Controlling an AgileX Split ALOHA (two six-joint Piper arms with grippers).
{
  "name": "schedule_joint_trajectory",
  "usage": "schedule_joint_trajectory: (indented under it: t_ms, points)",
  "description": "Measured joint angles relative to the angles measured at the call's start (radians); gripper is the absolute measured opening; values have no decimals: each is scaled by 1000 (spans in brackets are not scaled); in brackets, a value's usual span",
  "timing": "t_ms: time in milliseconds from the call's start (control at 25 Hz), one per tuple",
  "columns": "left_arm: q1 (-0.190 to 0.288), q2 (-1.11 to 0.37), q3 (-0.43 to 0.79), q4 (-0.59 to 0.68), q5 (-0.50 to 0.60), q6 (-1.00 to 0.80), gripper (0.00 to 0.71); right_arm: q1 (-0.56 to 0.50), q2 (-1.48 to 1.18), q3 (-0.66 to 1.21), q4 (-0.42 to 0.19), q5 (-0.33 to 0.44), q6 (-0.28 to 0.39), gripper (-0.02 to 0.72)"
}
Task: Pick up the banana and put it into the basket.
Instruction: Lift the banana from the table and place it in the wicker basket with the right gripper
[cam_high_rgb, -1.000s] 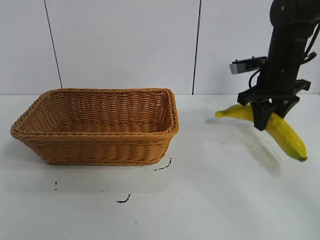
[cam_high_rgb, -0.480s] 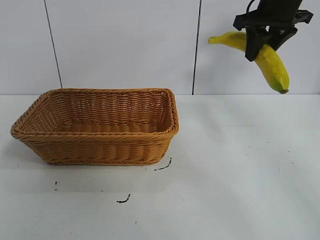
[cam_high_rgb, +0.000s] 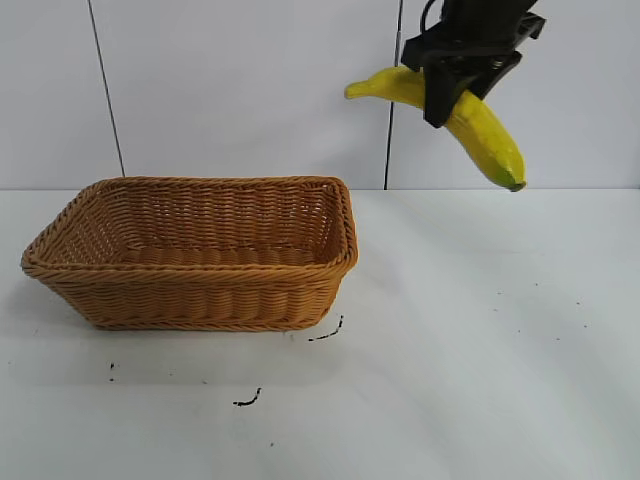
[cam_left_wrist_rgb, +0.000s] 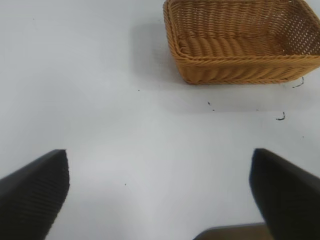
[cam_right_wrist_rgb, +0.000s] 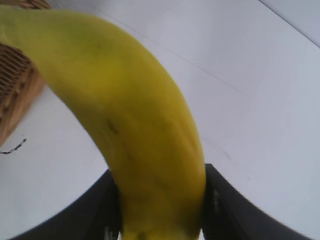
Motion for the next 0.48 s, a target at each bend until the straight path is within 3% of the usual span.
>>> schedule_joint_trajectory:
  t_ms: [320, 480]
  points:
    - [0, 0, 0, 0, 0, 0, 695, 186, 5, 0, -29, -249, -137, 320]
    - [0, 0, 0, 0, 0, 0, 695, 231, 46, 0, -70, -298, -149, 320]
